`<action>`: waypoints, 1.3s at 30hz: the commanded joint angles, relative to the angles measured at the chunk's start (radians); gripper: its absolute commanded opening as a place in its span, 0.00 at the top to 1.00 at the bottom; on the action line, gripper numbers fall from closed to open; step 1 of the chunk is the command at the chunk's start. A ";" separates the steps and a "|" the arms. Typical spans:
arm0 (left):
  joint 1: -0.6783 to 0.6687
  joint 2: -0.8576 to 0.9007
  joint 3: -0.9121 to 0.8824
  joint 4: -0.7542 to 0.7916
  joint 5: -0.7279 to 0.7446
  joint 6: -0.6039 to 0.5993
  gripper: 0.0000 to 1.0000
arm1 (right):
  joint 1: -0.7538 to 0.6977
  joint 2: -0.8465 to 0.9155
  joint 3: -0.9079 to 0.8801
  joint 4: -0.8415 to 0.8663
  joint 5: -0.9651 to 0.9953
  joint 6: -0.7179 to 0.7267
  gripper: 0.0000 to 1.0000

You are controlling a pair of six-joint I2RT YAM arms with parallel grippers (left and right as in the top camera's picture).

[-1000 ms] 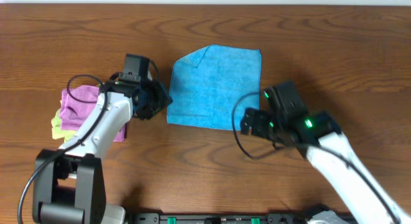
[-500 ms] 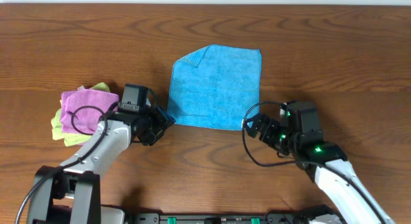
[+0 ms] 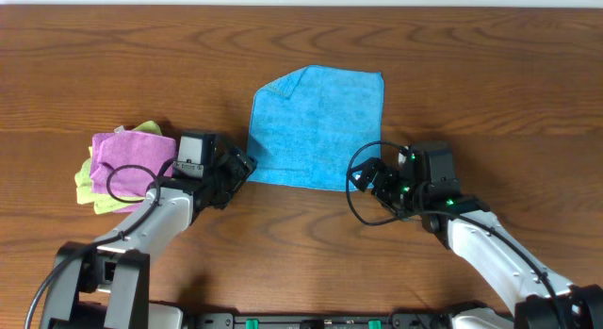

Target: Fold the cloth

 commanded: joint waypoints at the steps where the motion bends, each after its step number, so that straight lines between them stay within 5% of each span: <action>1: 0.001 -0.006 -0.006 0.003 -0.032 -0.008 0.21 | -0.009 0.003 -0.002 0.002 -0.021 0.024 0.01; 23: -0.142 -0.003 -0.005 0.024 -0.238 -0.024 0.26 | -0.009 0.003 -0.002 -0.002 -0.040 0.038 0.01; 39: -0.143 0.134 -0.005 0.159 -0.205 -0.069 0.26 | -0.009 0.003 -0.002 -0.060 0.089 0.034 0.01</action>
